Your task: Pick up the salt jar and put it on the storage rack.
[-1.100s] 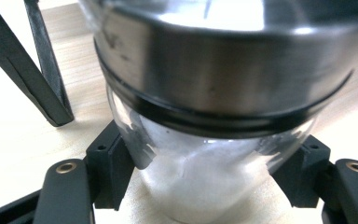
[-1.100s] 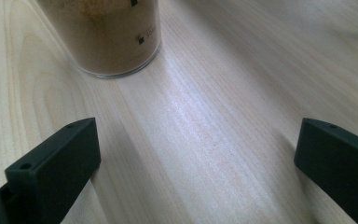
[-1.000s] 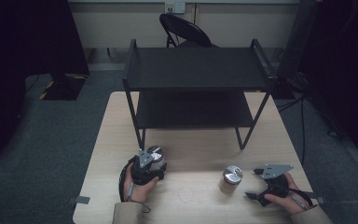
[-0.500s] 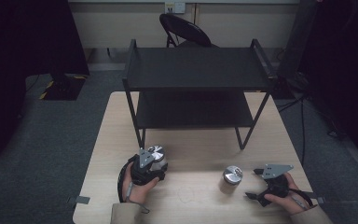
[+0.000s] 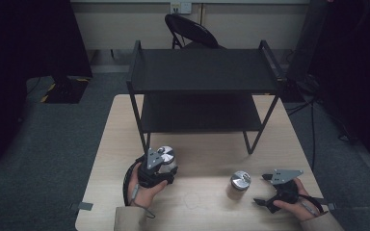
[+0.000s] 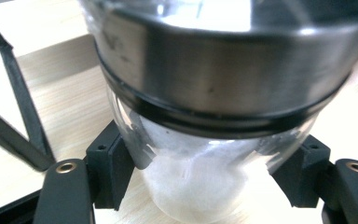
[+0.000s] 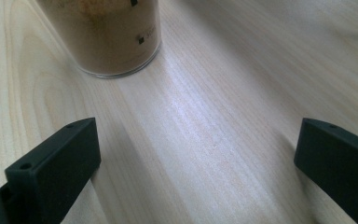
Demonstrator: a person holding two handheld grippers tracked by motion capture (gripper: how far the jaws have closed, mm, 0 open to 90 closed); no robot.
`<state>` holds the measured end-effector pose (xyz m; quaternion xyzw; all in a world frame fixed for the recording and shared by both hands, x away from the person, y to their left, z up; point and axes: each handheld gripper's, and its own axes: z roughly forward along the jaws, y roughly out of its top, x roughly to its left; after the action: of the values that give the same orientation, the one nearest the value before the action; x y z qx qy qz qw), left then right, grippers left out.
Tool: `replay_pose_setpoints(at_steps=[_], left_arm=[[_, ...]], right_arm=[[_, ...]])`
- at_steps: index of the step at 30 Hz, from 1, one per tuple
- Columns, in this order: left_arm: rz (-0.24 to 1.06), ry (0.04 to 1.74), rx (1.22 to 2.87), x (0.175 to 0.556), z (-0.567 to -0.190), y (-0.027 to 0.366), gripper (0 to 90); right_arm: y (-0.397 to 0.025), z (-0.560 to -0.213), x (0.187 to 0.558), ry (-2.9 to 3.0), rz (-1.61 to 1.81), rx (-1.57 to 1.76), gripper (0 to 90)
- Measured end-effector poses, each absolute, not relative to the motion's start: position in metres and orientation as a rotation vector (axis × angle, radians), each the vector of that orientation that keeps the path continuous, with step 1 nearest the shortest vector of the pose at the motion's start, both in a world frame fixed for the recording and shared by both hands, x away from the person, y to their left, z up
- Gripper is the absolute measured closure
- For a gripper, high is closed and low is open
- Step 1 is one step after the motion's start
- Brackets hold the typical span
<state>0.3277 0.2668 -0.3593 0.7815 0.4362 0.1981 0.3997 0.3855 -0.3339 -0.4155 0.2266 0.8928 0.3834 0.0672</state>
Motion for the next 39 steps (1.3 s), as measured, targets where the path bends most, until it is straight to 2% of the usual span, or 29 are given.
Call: replay_pose_setpoints(at_steps=[14, 39], left_arm=[[0.454, 1.05, 1.983, 0.338, -0.335, 0.263, 30.6], [0.479, 1.061, 1.991, 0.356, -0.279, 0.251, 30.6]], right_arm=[[-0.334, -0.416, 0.385, 2.69, 1.156, 0.685, 0.0], [-0.334, -0.415, 0.386, 2.691, 1.156, 0.684, 0.0]])
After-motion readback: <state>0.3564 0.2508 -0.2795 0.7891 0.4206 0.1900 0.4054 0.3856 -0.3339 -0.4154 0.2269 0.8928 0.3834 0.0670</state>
